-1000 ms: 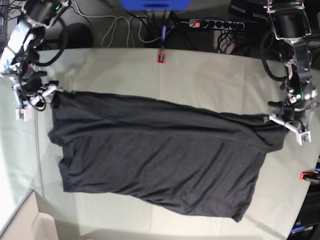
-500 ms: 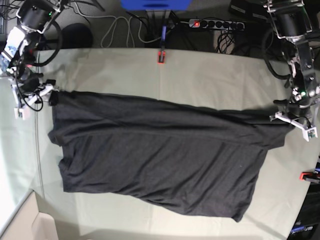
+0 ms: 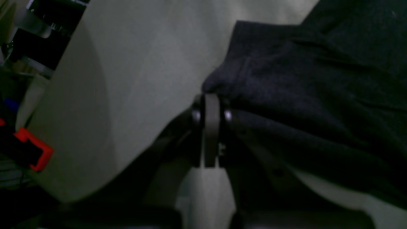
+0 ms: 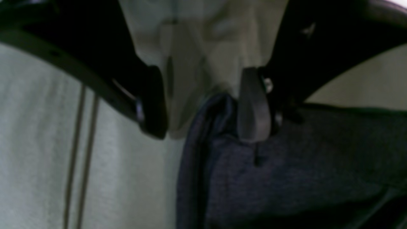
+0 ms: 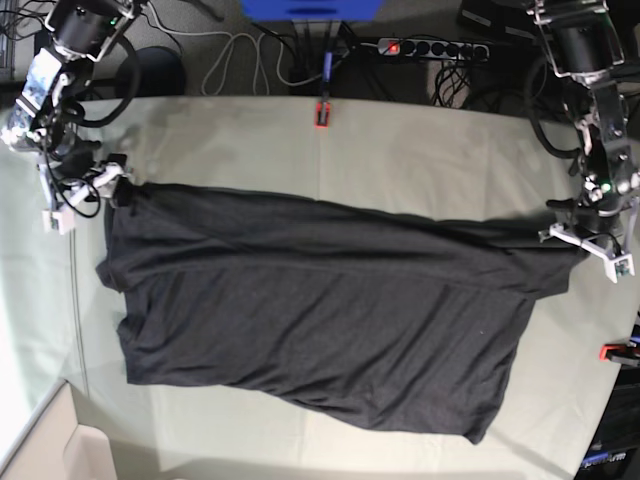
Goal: Layout the t-shirt on the table in an organized manner, then fold the t-shirt properly
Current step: 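Grasp the t-shirt edge corners with both grippers, then pull the grasped edge outward with both grippers to straighten the shirt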
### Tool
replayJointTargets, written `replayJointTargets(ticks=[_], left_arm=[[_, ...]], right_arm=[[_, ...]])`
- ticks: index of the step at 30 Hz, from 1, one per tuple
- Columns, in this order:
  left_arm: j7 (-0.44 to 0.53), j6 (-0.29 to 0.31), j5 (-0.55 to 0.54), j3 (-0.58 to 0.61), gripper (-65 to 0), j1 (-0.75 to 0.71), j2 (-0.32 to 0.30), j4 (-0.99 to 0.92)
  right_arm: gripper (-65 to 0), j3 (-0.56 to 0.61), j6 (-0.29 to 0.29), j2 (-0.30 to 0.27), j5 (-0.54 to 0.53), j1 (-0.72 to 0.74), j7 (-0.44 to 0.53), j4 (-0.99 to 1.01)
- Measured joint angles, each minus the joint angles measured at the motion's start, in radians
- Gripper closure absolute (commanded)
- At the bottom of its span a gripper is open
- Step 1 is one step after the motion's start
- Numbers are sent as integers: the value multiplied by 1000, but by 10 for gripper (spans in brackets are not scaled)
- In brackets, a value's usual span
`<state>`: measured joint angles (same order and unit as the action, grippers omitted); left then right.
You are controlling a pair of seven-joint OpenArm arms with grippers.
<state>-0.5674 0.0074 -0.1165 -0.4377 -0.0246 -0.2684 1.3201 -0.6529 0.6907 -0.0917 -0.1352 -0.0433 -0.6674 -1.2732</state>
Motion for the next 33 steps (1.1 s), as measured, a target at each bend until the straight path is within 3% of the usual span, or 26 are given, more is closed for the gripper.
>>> replayJointTargets(ticks=[4,6,8,11,28,33], left_arm=[[0,0,0,0,-2,0,0,0],[0,0,0,0,-2,0,0,0],[0,0,0,0,-2,0,0,-3],[0,0,0,0,-2,0,0,-4],[1,4,-3,1,-2,-85,3,20],[-4,8,-6,2,-2,-172,3,140]], right_arm=[[-354,55,0,1,-6,-5,11,0],[-309,57,0,0,-14,-14,19,-1],[-226,58,0,0,-17,-19,24,-1],[0,53,1,-5,-10,-18,6,-1],[0,54,8,-56,-18,-233,-1,-214],[0,-22,8,-61,-18,-258,-3,-214]])
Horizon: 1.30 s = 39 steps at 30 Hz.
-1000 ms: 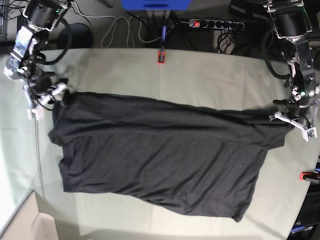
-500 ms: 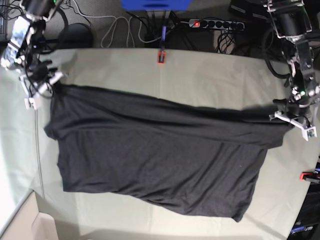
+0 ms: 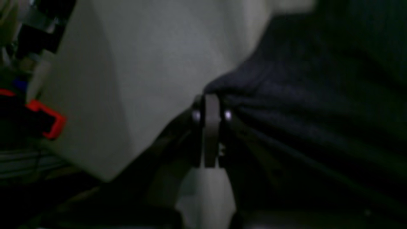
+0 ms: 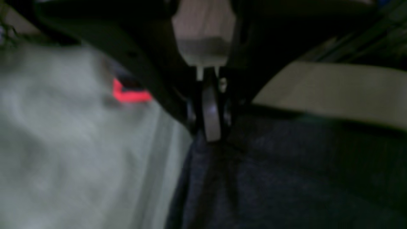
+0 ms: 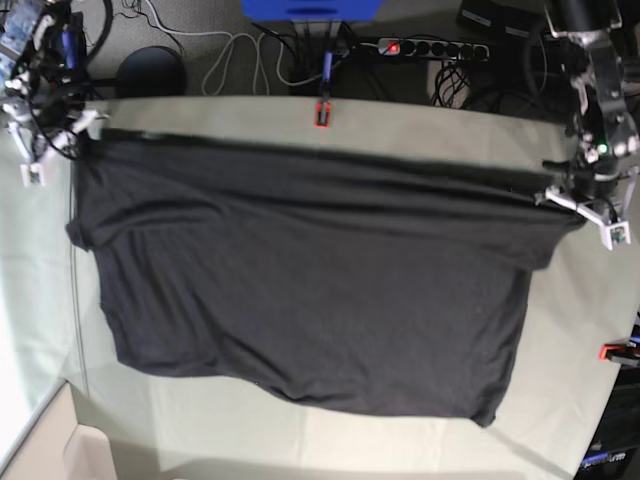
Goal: Layout the t-shirt on the table in an organized manner, then fold the t-shirt properly
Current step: 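Pull the grasped edge outward with both grippers to straighten the shirt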
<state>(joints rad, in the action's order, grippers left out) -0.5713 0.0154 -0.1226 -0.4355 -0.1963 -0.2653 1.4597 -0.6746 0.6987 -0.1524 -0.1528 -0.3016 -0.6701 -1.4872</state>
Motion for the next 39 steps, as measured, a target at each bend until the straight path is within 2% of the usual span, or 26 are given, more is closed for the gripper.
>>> replayJointTargets(ticks=[6,10,14,33,39], left_arm=[[4,4,-2,2,-2,-53,-1,44],[4,4,-2,2,-2,-97,0,44],[4,4,-1,2,-2,-134,-1,68],[3,4,-1,1,-2,-166,-3,58],[8,5,-2,2,-4,-164,-3,-7]], right_arm=[[0,-37,4,-6,-4,-52,6,-1],[0,-38,4,-5,0,-100,90,0],[0,-35,4,-6,-1,-127,111,0],[0,-34,4,-2,0,-131,106,2],[0,-34,4,-2,0,-131,106,2]])
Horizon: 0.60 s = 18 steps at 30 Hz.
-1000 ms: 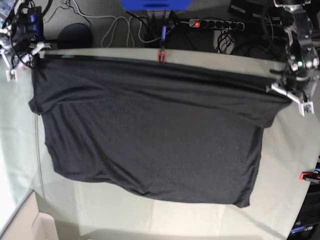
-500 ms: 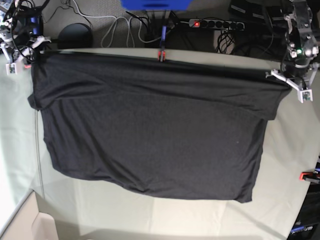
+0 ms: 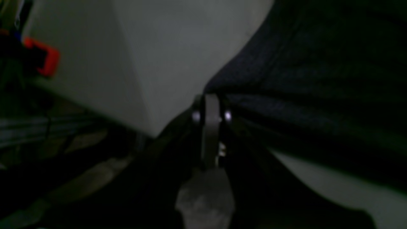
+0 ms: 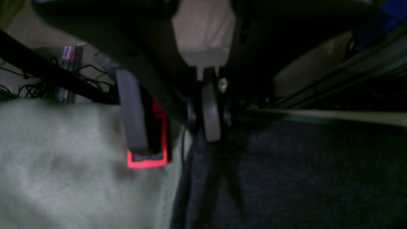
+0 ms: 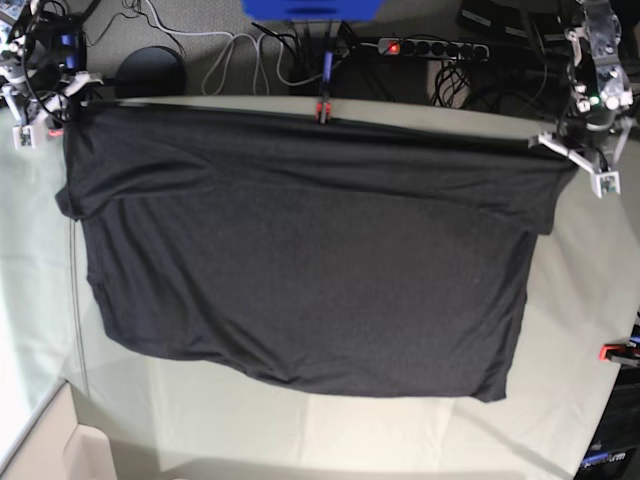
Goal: Layout the t-shirt on the table in an organized manner, then fold the t-shirt properly
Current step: 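Pull the grasped edge outward with both grippers to straighten the shirt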
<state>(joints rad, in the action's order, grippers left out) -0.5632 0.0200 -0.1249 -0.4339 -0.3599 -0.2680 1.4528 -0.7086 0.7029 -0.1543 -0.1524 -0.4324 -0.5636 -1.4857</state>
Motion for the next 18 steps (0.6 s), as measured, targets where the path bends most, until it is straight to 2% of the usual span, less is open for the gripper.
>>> replayJointTargets(ticks=[3,7,10,12,15,16,18], left_arm=[[-5,-2,2,23,-6,6,-1,-31],[-3,-5,6,53,-15,21,-2,-40],[-3,-5,6,52,-95,19,-3,-40],[-4,-11,9,50,-189,20,-3,-39],[0,-13,9,48,-302,20,-3,-37],[-6,-14,9,47,-326,19,-3,-27],[-16,-13,8,45,-336,16,-2,10]], right_arm=[[-15,0,0,-1,0,0,-1,0],[-152,0,0,-2,12,0,-1,0],[-240,-3,-1,-9,15,0,0,0],[-277,-5,0,-8,14,0,1,-4],[-292,-24,0,3,14,0,-8,-49],[-292,-45,-1,9,14,1,-9,-71],[-292,-93,-1,26,15,8,-6,-105]])
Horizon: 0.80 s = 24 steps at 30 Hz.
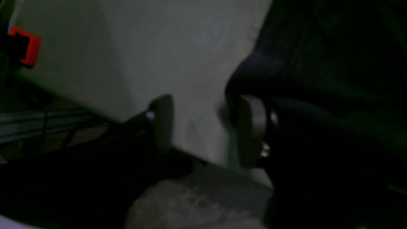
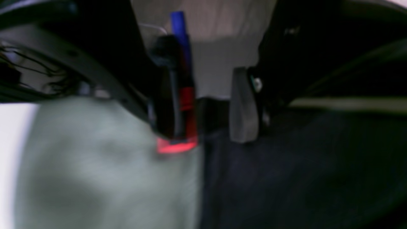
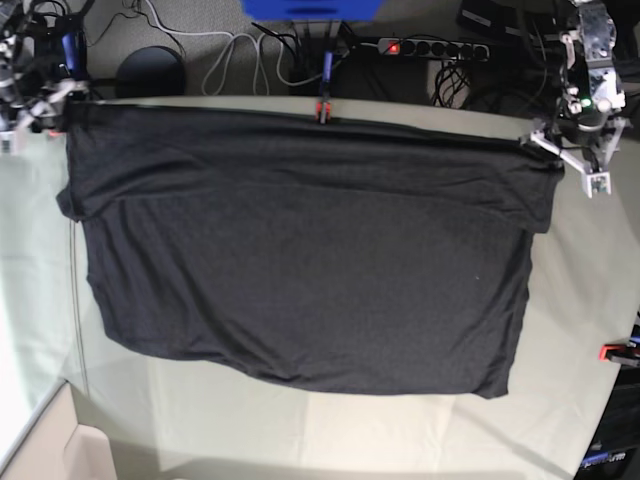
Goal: Layout the t-shirt on the table in an organized manner, then fold the t-shirt properly
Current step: 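Pull the grasped edge outward with both grippers to straighten the shirt, then release and reach both grippers to the middle of the shirt's sides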
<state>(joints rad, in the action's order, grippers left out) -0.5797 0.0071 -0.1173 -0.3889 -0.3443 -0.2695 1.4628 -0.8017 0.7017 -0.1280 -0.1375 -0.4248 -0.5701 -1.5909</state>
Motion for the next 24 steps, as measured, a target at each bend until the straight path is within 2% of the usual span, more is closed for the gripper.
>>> replayJointTargets(ticks=[2,6,11,16,19,21,24], left_arm=[[6,15,-5,-37,-337,2,11,45],[0,7,-1,-146,-337,31,67,129],[14,4,0,-179,-338,201,72,106],[12,6,-2,-92,-338,382,68,-35],[11,1,6,-47,-338,500,67,-167],[64,1,3,-21,-338,595,65,-295],[195,0,0,21,-338,701,64,-491]], right_arm=[[-293,-14,0,7,3,1,-8,-31],[-293,-11,0,8,2,58,-6,-45],[-293,-10,0,4,4,132,-11,-44],[-293,28,-5,1,0,222,-7,-43],[-294,69,-4,-20,3,251,-8,-40],[-294,86,-8,-24,3,277,-8,-19],[-294,101,-3,-16,12,321,-8,29]])
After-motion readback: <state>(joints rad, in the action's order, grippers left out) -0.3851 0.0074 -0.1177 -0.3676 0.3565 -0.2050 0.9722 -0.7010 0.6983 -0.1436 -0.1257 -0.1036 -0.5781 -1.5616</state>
